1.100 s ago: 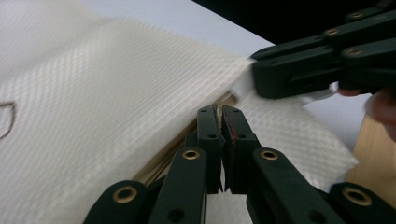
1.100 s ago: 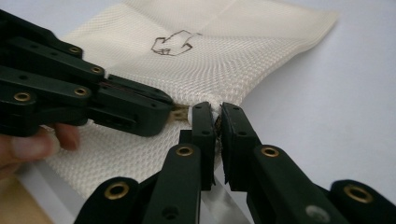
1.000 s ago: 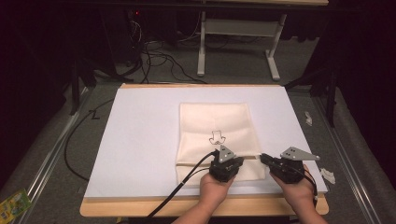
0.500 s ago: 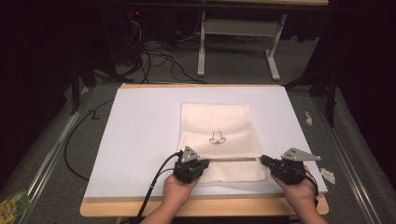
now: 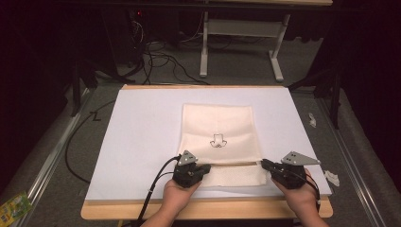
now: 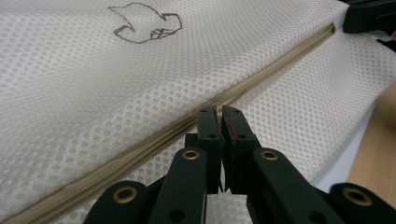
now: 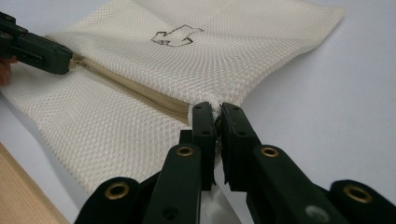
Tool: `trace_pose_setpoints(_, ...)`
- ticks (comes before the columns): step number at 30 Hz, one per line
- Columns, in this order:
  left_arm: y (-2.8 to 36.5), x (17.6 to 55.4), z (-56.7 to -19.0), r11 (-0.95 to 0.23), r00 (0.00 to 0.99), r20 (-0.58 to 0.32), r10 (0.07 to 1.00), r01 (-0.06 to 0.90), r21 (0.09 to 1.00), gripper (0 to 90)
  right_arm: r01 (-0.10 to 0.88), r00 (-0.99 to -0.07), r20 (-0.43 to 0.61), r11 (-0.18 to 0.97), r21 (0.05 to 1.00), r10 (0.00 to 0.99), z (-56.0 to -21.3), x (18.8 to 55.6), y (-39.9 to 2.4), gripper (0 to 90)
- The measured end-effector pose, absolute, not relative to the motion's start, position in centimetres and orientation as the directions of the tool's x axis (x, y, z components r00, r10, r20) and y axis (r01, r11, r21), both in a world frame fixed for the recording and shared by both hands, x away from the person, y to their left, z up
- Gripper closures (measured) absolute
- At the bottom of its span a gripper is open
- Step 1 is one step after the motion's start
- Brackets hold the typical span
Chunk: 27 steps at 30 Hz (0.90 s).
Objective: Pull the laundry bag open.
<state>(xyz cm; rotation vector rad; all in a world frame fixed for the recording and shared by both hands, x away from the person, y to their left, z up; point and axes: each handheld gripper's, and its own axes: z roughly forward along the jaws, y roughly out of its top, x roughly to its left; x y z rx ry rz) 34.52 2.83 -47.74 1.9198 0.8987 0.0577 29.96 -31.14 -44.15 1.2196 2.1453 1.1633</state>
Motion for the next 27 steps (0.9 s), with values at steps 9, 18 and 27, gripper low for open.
trace_pose_setpoints(9,3.7,35.4,-47.6,-0.201,0.706,-0.422,0.569,0.617,0.761,87.5,0.498,-0.513,0.045,0.254,0.829,0.857,-43.8,29.7,-31.3,86.3)
trace_pose_setpoints(18,3.9,35.8,-47.3,-0.211,0.716,-0.442,0.54,0.624,0.753,88.1,0.499,-0.496,0.029,0.257,0.827,0.868,-43.5,29.8,-31.4,87.1)
trace_pose_setpoints(27,11.4,37.9,-48.0,-0.076,0.552,-0.528,0.645,0.734,0.675,88.0,0.538,-0.375,0.099,0.129,0.833,0.922,-43.7,30.1,-34.9,87.2)
